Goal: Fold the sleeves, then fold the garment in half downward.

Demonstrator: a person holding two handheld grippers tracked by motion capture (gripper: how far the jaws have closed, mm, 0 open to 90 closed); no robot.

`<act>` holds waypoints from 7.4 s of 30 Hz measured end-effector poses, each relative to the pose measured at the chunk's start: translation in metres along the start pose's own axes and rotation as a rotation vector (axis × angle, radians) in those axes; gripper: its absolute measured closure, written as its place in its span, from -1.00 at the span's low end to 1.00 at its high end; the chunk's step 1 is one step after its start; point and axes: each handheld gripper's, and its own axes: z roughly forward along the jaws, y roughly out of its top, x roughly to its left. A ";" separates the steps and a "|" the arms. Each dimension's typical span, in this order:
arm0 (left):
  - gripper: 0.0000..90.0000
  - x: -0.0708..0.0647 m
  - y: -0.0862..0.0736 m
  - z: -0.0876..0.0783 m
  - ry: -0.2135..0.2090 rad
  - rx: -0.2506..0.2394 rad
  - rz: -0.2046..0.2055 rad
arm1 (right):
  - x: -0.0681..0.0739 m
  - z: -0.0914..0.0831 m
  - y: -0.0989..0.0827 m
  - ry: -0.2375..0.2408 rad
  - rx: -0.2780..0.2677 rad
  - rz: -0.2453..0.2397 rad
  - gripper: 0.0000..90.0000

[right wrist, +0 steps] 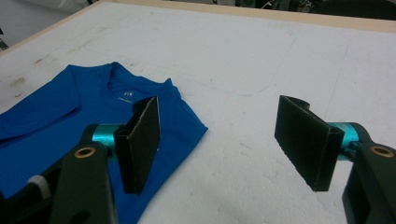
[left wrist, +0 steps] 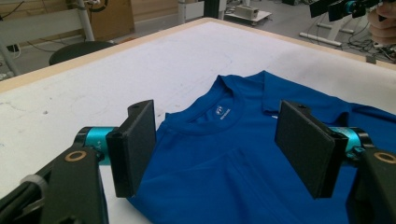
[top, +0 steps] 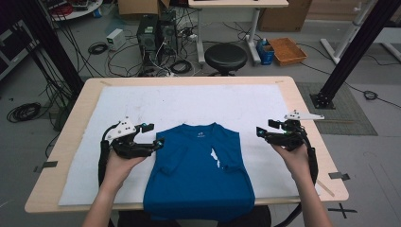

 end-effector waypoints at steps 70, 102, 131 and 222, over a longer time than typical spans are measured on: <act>0.00 0.060 -0.017 0.055 0.100 0.231 -0.103 | 0.013 0.095 0.006 -0.088 0.150 -0.037 0.21; 0.44 0.067 -0.023 0.074 0.125 0.406 -0.146 | 0.011 0.121 -0.002 -0.094 0.252 0.006 0.35; 0.46 0.055 -0.022 0.084 0.120 0.416 -0.040 | 0.026 0.133 -0.004 -0.076 0.293 -0.150 0.81; 0.94 -0.071 -0.030 -0.028 -0.074 0.173 0.202 | 0.127 -0.016 -0.064 0.046 -0.007 -0.273 0.98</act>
